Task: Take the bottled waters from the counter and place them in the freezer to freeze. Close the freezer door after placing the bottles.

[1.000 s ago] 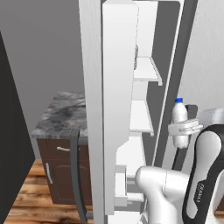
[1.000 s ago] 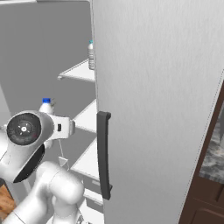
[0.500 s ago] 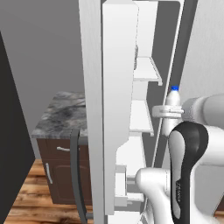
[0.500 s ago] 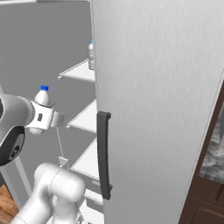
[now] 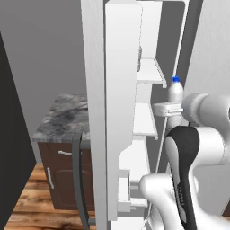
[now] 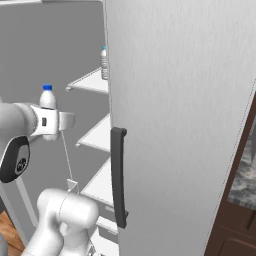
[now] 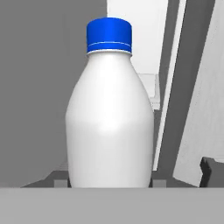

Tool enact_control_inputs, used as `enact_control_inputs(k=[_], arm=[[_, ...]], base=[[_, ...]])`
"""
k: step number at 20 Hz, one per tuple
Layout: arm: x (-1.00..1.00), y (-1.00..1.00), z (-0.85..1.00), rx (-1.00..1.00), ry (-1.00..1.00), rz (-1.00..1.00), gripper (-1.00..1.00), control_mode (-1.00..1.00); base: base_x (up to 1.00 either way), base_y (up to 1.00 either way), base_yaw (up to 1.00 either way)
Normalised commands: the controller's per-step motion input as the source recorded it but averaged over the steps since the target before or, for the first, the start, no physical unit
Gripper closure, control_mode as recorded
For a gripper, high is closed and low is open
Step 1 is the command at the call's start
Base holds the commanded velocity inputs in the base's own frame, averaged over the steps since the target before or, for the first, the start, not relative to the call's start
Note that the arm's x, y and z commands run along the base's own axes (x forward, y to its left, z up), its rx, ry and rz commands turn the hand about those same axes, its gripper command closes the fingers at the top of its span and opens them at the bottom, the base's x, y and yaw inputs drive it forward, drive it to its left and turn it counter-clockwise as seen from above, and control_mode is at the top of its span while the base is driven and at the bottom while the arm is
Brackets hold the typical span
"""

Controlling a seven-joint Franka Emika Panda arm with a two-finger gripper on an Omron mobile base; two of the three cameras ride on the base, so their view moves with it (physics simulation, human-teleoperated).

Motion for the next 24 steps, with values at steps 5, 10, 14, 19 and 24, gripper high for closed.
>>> enact_control_inputs(k=[5,10,14,19,24], arm=[[0.21,-0.06,-0.03,-0.09,-0.01,-0.18,1.0,-1.0],[0.54,0.0,-0.02,0.1,-0.07,-0.21,1.0,-1.0],[0.51,-0.12,0.0,0.09,-0.21,-0.03,1.0,-1.0],[0.41,-0.21,0.06,0.0,-0.03,0.11,1.0,-1.0],[0.28,0.0,0.04,-0.01,0.14,0.14,1.0,-1.0]], base=[[0.0,0.0,0.0],[0.0,0.0,0.0],[0.0,0.0,0.0],[0.0,0.0,0.0],[0.0,0.0,0.0]])
